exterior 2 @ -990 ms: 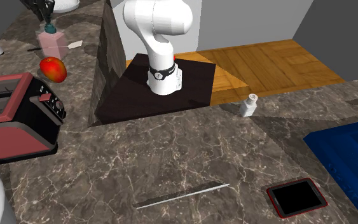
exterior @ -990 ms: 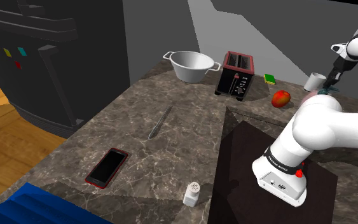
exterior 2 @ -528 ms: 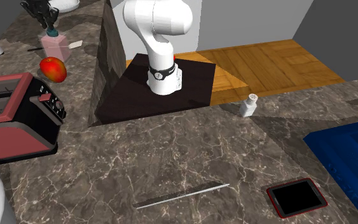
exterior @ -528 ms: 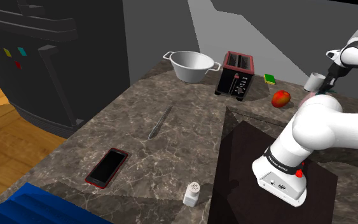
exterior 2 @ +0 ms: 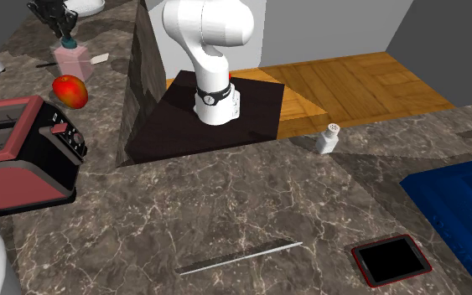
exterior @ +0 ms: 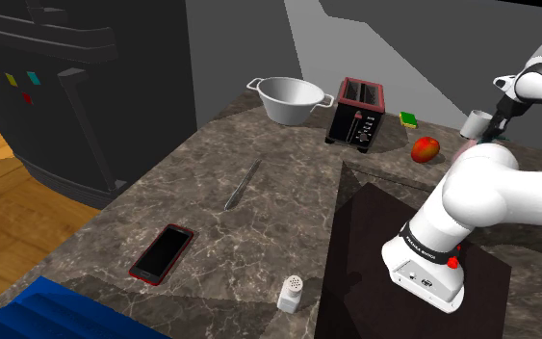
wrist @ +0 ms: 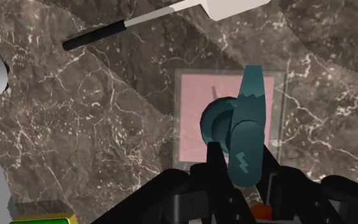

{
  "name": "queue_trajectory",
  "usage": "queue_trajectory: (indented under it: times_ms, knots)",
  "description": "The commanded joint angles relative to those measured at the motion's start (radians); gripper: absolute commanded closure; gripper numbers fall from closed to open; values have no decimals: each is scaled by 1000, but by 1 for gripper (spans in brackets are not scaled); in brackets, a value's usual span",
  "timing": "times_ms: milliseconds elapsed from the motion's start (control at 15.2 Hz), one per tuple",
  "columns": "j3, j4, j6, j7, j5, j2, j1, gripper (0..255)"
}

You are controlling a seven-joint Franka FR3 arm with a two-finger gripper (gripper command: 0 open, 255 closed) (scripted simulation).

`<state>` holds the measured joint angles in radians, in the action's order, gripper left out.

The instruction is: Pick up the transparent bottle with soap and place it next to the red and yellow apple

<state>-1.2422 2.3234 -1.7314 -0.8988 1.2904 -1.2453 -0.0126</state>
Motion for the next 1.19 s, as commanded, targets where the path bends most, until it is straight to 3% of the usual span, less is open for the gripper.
queue_trajectory:
  times_ms: [0, 330, 594, 1122]
  knots:
    - [-9, 4, 7, 0, -3, 1, 4, 0]
    - [-13, 3, 5, 0, 1, 1, 1, 0]
    - [99, -29, 79, -18, -90, 18, 18, 0]
    - [99, -29, 79, -18, -89, 18, 18, 0]
